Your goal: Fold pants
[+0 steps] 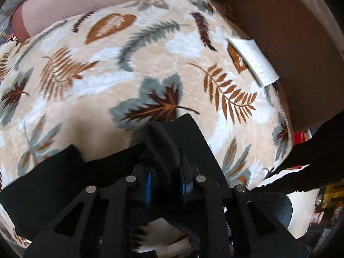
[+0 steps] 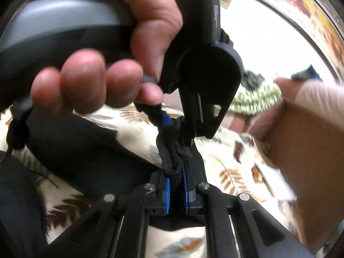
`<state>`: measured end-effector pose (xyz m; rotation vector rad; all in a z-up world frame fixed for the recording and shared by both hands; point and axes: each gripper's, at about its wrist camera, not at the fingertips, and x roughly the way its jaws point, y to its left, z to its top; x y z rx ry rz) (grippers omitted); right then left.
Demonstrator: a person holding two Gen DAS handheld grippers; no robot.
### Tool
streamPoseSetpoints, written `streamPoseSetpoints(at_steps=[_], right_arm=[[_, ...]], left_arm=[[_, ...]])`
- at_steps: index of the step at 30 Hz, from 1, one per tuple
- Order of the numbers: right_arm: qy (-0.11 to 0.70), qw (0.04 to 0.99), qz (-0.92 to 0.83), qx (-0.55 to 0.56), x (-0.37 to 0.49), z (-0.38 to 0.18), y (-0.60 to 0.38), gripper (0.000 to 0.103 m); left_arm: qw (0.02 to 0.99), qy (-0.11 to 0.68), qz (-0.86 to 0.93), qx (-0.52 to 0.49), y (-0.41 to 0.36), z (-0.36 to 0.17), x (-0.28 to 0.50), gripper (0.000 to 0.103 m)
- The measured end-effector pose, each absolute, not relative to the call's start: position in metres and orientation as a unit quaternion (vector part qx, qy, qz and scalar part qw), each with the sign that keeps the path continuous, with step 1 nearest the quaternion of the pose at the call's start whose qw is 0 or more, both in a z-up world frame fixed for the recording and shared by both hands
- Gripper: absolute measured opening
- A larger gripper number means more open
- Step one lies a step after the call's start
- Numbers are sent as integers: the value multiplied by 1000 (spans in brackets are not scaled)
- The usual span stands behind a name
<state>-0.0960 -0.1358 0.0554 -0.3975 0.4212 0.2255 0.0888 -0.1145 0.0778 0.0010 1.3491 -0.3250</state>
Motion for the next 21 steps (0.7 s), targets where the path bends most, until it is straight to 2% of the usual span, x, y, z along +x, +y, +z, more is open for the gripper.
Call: streamPoseSetpoints(at_steps=[10,15,17,20,21], right_arm=[[195,931,194,-239,-102,41,-21,8],[215,910,232,-267,-102,18,11,8],[239,895,246,-284,-98,4,13,9],[246,884,266,-296,-101,-6,4,17],[248,883,273,-291,-102,-3,1,24]], left_arm=[[787,602,-120,-54,15,65,70,12],[773,619,-120,-69,49,32,63,13],[768,625,-123,-72,51,16,60,16],[773,615,-122,-94,56,8,54,20],[777,609,-120,-109,60,11,53,26]])
